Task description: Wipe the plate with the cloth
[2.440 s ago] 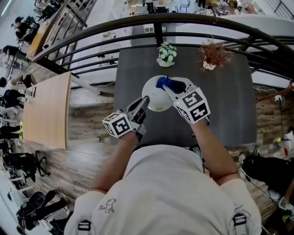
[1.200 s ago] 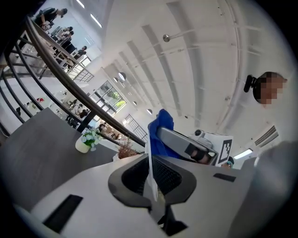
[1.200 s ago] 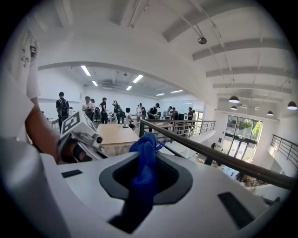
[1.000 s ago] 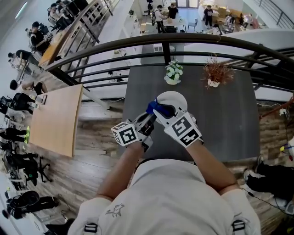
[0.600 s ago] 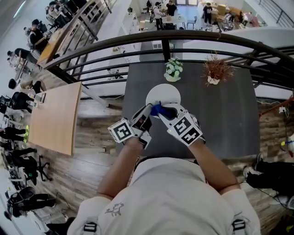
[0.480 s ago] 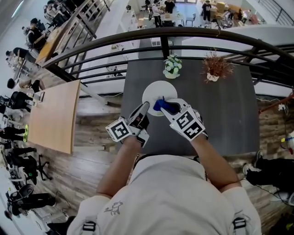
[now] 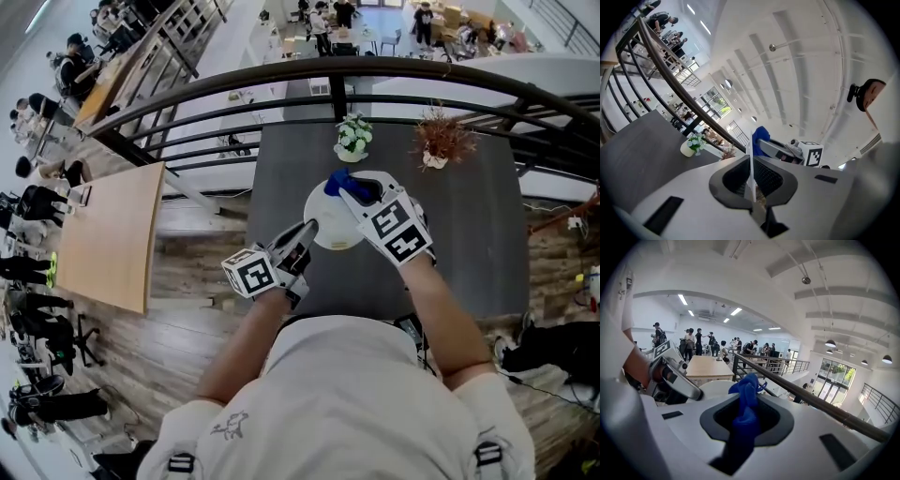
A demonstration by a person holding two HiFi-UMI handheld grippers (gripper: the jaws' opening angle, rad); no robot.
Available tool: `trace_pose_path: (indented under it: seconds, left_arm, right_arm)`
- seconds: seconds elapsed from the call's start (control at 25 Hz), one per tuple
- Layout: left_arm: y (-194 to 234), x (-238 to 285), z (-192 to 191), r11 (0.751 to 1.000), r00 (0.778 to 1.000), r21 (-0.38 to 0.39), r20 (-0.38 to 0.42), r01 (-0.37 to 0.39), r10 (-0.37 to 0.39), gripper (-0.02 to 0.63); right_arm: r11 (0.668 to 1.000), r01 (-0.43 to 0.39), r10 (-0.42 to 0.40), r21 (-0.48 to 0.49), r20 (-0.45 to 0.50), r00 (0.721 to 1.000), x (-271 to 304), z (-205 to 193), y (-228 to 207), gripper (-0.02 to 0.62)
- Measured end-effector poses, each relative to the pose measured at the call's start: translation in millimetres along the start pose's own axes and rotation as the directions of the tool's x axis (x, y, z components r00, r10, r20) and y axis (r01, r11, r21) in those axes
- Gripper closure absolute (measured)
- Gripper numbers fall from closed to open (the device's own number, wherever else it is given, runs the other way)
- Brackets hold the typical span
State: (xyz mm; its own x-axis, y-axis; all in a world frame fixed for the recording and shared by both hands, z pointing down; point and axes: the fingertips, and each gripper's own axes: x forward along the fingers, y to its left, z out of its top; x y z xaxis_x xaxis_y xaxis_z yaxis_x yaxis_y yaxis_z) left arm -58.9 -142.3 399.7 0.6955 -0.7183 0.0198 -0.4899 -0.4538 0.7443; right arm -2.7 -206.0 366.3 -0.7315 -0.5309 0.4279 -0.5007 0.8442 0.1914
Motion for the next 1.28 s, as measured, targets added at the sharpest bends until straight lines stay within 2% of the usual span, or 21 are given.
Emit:
trace_pose_path:
  seconds: [0.12,0.36,0.48,0.56,0.8,0.92,1.04,1.16,1.28]
  left_arm:
    - [-5.8,6.9,0.3,1.0,1.0,0.005,0.002,0.006,-0.006,0.582]
    - [-5.3,0.2,35.8,1.0,0.996,0.02,0.092,-0.019,0.017,0.586]
    - [-3.8,-7.6,47.7,1.0,0.991,0.006,0.135,-0.023,0.022,0.588]
    - [-3.3,-10.5,52.5,0.999,0.989,0.025,0.145,-0.037,0.033,0.586]
    - [-8.3,-17.6,55.4,0.992,0.99,0.108,0.132,-0.064,0.049,0.586]
    - [-11.6,-17.1,48.9,0.991,0.995,0.125,0.087,-0.051,0.04,0.586]
    - [-19.6,-10.4,31.4,0.984,0.999,0.177,0.024,-0.027,0.023,0.586]
    - [-25.8,-0.6,19.3,0.98,1.0,0.199,-0.008,0.007,-0.005,0.584]
    - [-30.7,4.3,23.7,0.98,1.0,0.197,0.005,0.017,-0.018,0.586]
  right_arm:
    - [0.999,-0.033,0.034,-0.024,0.035,0.999,3.5,15.8,17.5,0.528]
    - [0.992,-0.121,0.123,-0.038,0.083,0.989,9.5,27.8,70.6,0.528]
    - [0.987,-0.155,0.157,-0.034,0.066,0.985,7.1,18.7,84.0,0.528]
    - [0.985,-0.17,0.172,-0.038,0.042,0.984,5.4,8.3,86.3,0.528]
    - [0.994,-0.11,0.11,0.03,0.004,0.994,-4.9,-21.4,53.5,0.528]
    - [0.998,-0.044,0.045,0.038,0.0,0.999,-8.9,-16.3,23.1,0.528]
    - [1.0,0.013,-0.013,0.028,0.019,1.0,-16.4,-3.0,0.7,0.528]
    - [1.0,0.027,-0.027,-0.001,0.058,0.998,-20.0,13.8,1.5,0.528]
    - [0.999,-0.019,0.023,-0.037,0.106,0.994,-17.5,31.2,30.3,0.528]
